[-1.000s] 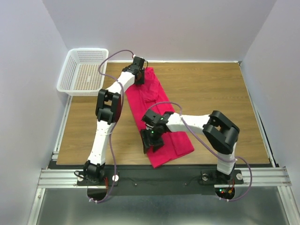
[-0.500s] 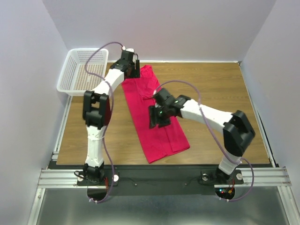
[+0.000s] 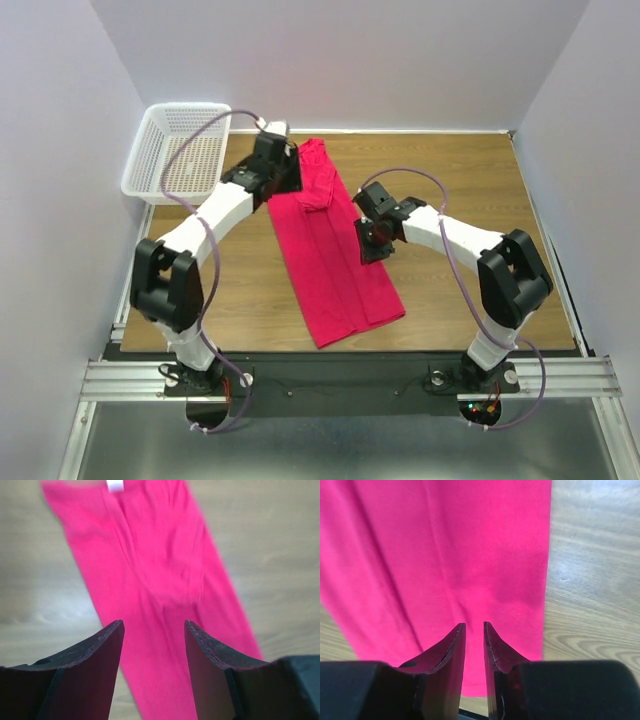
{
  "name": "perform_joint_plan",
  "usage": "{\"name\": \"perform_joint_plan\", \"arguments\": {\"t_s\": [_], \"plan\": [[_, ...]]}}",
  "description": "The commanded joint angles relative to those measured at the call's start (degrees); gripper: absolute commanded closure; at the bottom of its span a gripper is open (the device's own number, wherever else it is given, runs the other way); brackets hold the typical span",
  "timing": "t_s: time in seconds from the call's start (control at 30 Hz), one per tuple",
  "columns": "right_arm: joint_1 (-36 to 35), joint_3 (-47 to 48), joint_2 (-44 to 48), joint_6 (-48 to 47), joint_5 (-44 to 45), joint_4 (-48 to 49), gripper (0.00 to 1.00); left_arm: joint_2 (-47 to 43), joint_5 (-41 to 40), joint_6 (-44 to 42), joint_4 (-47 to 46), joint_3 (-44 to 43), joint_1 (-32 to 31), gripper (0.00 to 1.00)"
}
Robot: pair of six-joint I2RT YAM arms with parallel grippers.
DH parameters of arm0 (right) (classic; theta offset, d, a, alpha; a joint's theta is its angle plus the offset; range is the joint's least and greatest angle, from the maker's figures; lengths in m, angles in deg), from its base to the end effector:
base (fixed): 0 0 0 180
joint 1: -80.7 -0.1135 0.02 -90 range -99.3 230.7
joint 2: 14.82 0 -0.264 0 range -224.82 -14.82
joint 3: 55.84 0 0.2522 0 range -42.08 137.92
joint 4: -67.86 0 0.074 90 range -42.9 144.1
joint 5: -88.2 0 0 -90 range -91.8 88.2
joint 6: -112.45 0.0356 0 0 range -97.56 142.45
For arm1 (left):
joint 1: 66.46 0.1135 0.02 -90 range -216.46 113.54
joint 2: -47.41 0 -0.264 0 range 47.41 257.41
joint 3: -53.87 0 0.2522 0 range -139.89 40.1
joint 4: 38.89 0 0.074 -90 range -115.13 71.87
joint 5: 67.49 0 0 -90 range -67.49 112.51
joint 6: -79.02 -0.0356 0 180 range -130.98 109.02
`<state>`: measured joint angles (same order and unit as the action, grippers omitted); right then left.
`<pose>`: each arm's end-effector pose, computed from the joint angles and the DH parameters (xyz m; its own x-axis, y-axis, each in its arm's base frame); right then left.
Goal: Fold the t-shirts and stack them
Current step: Fold the tshirt
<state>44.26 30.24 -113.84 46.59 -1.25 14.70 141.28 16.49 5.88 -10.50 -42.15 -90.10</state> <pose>0.2830 0.2086 0.2176 -0.9128 -0.1656 -0.3733 -0.2384 0.9583 0.1577 0.3569 -0.1522 0.3380 -0.4783 -0.1055 -0.8718 0.1817 0.9594 -0.2158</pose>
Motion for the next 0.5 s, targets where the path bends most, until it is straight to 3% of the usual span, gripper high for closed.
{"name": "perform_joint_plan", "arguments": {"t_s": [0.0,0.47], "plan": [[-0.29,-1.29,-0.82,-1.99,0.42,1.25,0.73,4.83,0.40,1.68,0.84,2.81,-1.67,0.38],[-0.38,-5.25,-2.49,-0.15,-3.19,3.71,0.73,21.34,-2.33,-0.95,-1.36,-5.71,-2.03,0.40]]}}
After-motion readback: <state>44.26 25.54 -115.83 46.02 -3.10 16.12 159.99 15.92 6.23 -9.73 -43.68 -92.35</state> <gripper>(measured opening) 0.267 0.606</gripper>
